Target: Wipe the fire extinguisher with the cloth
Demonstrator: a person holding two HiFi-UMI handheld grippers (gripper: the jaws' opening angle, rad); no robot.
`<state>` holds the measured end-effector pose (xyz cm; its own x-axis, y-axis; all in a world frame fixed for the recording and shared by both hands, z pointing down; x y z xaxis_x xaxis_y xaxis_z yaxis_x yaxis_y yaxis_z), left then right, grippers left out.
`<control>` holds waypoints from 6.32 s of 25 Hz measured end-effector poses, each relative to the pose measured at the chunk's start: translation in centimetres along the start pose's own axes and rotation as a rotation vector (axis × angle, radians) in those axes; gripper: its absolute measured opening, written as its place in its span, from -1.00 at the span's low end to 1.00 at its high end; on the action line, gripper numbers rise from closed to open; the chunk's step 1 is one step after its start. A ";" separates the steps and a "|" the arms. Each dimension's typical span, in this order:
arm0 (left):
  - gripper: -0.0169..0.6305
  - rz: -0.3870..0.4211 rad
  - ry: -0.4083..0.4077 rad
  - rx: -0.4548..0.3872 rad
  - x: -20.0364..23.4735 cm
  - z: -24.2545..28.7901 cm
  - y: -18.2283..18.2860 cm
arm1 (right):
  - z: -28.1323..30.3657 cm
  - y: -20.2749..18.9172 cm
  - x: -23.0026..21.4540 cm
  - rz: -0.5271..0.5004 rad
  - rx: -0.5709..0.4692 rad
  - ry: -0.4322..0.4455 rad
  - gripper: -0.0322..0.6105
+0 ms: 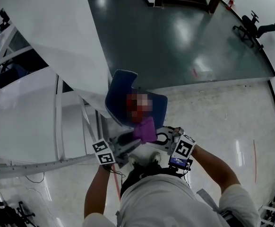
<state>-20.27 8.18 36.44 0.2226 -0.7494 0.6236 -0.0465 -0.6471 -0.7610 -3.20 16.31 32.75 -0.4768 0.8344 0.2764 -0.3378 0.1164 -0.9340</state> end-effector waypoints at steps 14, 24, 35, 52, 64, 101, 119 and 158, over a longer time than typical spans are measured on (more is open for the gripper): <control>-0.88 0.057 0.008 -0.021 -1.1 -0.5 -0.2 | 0.5 -0.5 0.3 0.018 0.008 0.001 -0.73; -0.89 0.121 0.058 -0.047 -2.0 -2.6 0.1 | 1.6 -0.3 0.6 0.051 -0.022 0.011 -0.70; -0.89 0.138 0.114 -0.082 -1.7 -5.7 1.2 | 1.3 -0.2 0.1 0.071 -0.042 -0.026 -0.59; -0.89 0.489 0.902 -0.023 0.9 -6.3 -4.7 | 2.0 -4.2 -0.6 0.316 0.080 -0.513 -0.86; -0.89 0.445 1.109 -0.062 5.7 -4.6 -10.3 | 3.3 -7.6 -3.8 0.324 0.046 -0.455 -0.86; -0.89 0.248 1.272 0.005 28.8 -3.2 -30.3 | 10.5 -32.3 -2.7 0.485 0.283 -0.315 -0.86; -0.89 0.200 1.170 0.066 35.7 -2.0 -31.3 | 10.5 -36.2 -2.1 0.520 0.381 -0.292 -0.86; -0.89 0.519 0.946 -0.026 21.9 3.4 -15.0 | 5.7 -27.3 -3.7 0.510 0.271 -0.347 -0.86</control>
<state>-11.35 1.94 60.93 -0.6726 -0.7302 0.1196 0.0584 -0.2135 -0.9752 3.15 6.94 58.53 -0.8483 0.5226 -0.0854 -0.1712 -0.4233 -0.8897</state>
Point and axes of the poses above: the fingertips, and each gripper's own axes: z forward along the fingers, x to its left, y out of its top, the point moved 9 cm from there along -z, backward along the fingers, and after that the axes turned 5 degrees about -y, right-handed, at the moved point
